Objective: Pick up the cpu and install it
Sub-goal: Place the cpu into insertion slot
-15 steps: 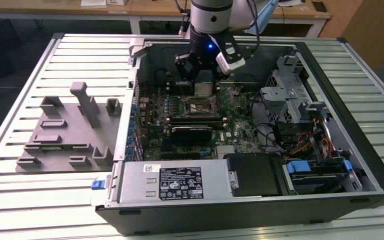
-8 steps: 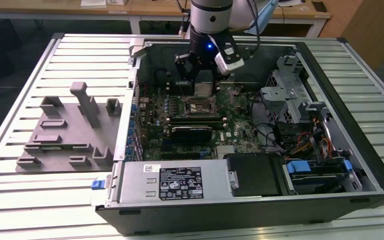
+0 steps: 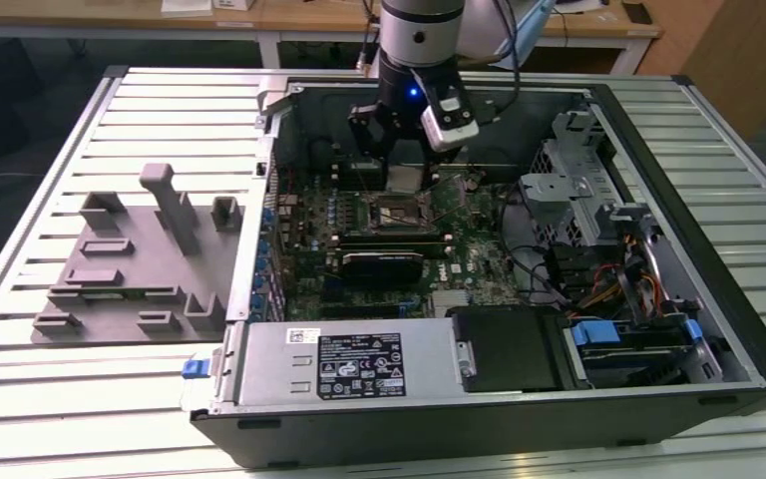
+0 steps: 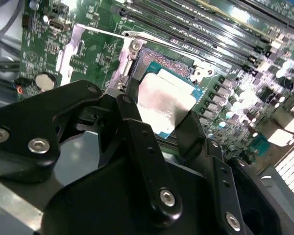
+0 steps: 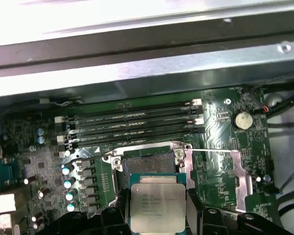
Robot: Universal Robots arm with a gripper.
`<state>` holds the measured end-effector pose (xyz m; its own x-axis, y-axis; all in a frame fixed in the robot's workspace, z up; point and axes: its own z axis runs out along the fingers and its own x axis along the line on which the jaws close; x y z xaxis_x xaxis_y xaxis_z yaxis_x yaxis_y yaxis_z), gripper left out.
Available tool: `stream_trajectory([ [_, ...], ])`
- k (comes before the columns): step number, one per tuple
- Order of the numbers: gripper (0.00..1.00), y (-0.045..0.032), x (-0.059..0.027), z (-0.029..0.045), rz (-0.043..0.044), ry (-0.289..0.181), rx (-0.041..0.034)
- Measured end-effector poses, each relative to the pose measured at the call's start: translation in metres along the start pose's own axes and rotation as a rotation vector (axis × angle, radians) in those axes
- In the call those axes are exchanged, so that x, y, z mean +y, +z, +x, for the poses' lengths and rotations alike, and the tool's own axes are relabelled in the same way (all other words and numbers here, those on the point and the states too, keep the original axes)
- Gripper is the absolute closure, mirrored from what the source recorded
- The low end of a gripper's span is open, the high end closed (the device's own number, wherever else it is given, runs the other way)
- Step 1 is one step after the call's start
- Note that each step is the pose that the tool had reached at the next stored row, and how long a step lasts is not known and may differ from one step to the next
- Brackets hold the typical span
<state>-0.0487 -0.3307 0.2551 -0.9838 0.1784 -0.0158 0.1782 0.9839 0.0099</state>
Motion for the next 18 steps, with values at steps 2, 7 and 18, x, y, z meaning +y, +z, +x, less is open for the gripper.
stream_trajectory([
  [2,0.46,0.0000,0.0000,0.0000,0.0006,0.034,-0.0003],
  [7,0.46,0.0001,0.0000,0.0000,0.0019,0.122,-0.0012],
  [18,0.46,0.0003,0.0000,0.0000,0.0049,0.310,-0.0031],
])
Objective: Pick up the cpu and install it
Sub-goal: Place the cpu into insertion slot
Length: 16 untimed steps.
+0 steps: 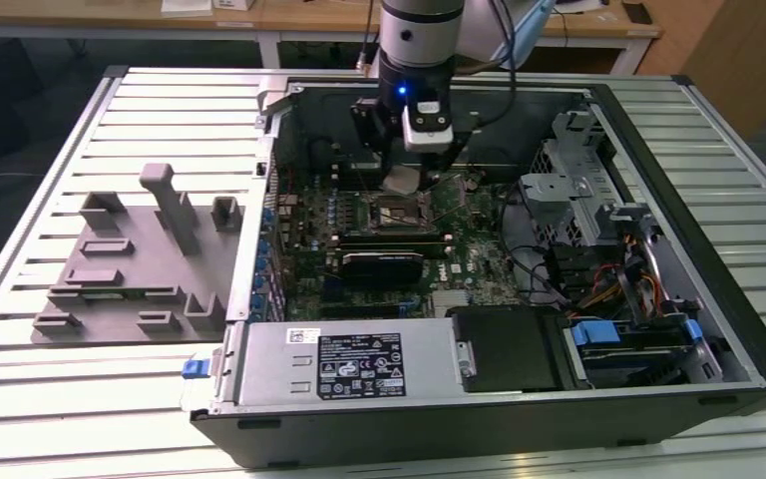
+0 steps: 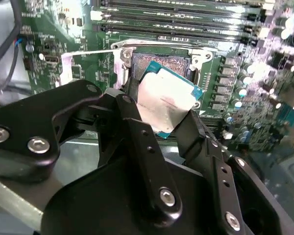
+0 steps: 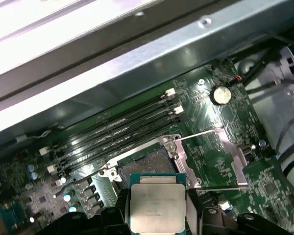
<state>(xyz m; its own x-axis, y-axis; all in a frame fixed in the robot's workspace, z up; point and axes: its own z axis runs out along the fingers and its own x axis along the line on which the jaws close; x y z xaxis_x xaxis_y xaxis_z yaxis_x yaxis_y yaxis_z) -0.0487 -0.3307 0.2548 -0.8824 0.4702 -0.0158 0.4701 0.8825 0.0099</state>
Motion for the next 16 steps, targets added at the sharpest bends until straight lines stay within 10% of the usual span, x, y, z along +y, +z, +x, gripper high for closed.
stream_trajectory([
  [16,0.46,0.0009,0.0000,0.0000,0.0046,0.291,-0.0028],
])
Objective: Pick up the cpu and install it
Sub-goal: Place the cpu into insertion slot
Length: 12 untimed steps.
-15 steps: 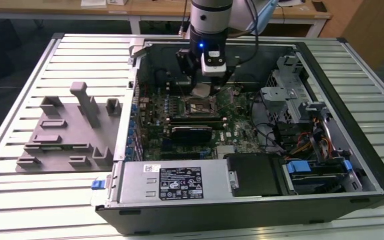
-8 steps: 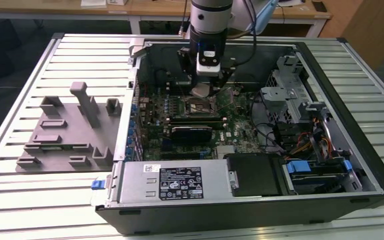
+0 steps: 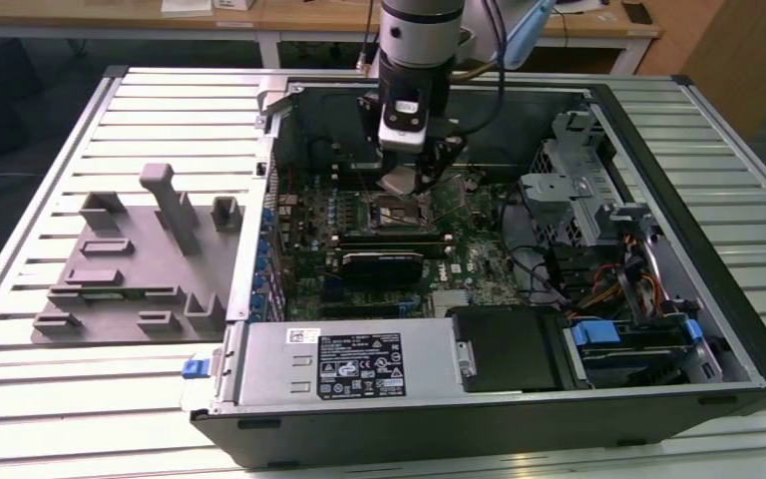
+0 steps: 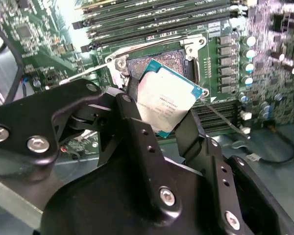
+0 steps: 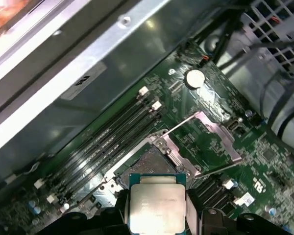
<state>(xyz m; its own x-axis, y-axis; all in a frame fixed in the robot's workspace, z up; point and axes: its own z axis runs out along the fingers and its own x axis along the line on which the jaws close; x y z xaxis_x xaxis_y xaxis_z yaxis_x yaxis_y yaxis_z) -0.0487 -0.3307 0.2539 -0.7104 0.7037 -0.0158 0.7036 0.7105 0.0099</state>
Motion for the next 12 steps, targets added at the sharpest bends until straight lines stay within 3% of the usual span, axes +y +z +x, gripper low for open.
stream_trajectory([
  [12,0.46,0.0011,0.0000,0.0000,0.0034,0.219,-0.0022],
])
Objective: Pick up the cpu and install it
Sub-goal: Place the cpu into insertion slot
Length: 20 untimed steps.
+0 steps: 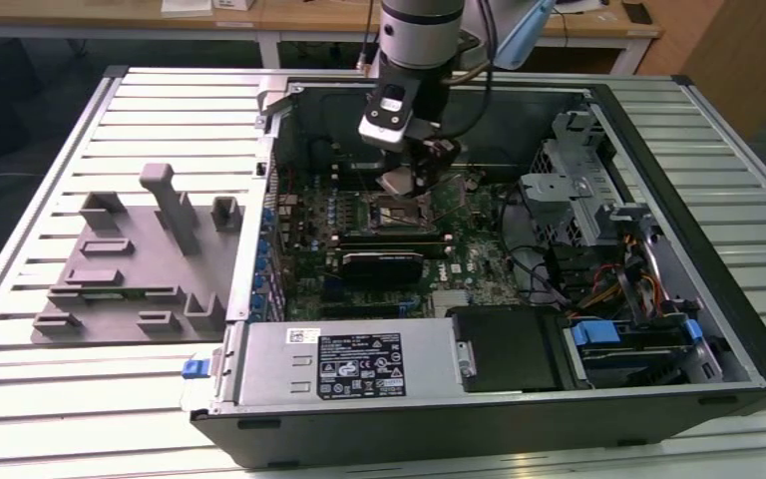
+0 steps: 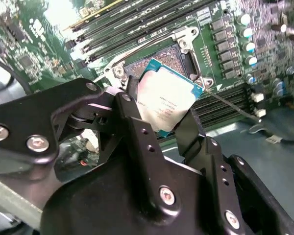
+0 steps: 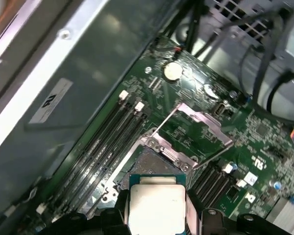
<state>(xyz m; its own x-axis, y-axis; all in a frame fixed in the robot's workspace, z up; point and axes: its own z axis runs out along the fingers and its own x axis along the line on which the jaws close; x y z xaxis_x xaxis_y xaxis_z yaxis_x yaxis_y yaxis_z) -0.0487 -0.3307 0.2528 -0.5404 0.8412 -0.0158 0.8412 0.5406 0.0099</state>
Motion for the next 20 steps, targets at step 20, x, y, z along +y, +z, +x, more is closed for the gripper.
stream_trajectory([
  [20,0.46,0.0027,0.0000,0.0000,0.0057,0.362,-0.0036],
])
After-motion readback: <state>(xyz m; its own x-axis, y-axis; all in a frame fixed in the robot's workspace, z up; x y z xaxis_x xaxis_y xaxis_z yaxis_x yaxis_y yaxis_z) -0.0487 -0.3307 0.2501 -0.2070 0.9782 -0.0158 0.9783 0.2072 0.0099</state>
